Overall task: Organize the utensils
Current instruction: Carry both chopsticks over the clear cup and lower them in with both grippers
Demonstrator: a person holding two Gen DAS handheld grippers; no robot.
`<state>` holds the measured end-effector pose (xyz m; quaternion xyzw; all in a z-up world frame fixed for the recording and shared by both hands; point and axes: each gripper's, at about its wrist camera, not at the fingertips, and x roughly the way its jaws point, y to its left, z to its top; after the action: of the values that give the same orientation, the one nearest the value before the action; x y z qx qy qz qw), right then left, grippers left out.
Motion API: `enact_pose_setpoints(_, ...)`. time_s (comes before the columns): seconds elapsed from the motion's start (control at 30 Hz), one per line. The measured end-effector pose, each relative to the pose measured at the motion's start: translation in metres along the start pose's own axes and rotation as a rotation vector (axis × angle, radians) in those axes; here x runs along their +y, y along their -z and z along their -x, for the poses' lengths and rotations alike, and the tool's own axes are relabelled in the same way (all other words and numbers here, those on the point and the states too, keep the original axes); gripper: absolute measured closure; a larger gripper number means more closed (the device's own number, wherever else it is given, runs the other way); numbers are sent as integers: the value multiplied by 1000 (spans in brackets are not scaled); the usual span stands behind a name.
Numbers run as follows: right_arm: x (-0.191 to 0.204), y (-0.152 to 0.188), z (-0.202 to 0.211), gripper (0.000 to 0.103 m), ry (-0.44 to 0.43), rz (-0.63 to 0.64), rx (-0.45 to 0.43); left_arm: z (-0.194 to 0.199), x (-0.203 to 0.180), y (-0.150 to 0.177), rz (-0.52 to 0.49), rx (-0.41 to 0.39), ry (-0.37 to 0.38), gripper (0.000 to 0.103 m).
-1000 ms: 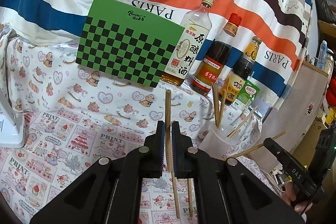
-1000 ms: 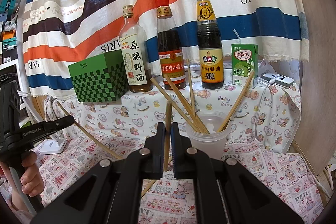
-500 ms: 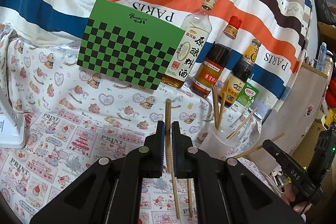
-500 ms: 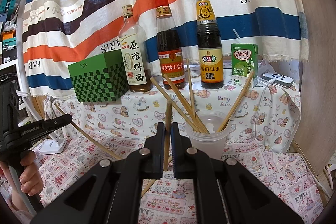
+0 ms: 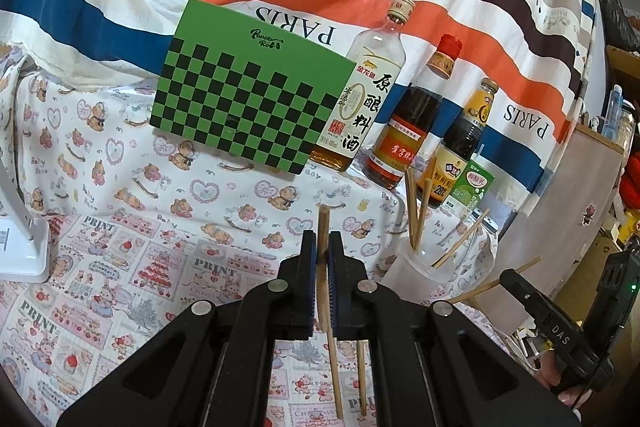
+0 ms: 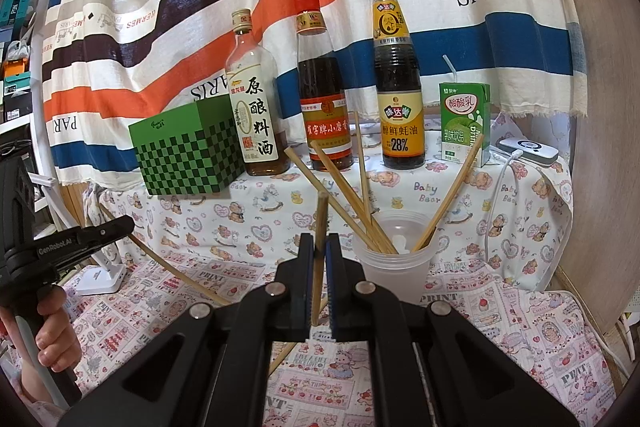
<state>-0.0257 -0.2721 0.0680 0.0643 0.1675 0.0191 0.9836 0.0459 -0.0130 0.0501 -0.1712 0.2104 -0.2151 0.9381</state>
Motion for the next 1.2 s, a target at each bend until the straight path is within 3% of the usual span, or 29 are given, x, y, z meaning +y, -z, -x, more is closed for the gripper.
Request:
enact_pose_setpoints(0.17, -2, 0, 1, 98, -5, -9, -2, 9, -4, -2, -20, -62, -23, 99)
enact_pose_setpoints(0.3, -7, -4, 6, 98, -15, -26, -18, 16, -1, -4, -5, -98, 12, 99)
enact_pose_setpoints(0.43, -18, -23, 14, 98, -22, -63, -30, 11, -15, -15, -38, -79, -8, 99)
enact_pose_setpoints(0.53, -27, -45, 26, 98, -22, -60, -62, 21, -35, -30, -72, -103, 41, 99)
enact_pose_setpoints(0.77, -39, -98, 46, 98, 45, -36, -210, 28, -101, -65, -169, -127, 168, 99)
enact_pose_setpoints(0.97, -58, -112, 39, 98, 104, -81, -364, 1, -136, -84, -192, -147, 152, 99)
enact_pose_setpoints(1.2, -82, -102, -9, 98, 98, -124, -266, -39, -146, -90, -161, -144, 148, 99)
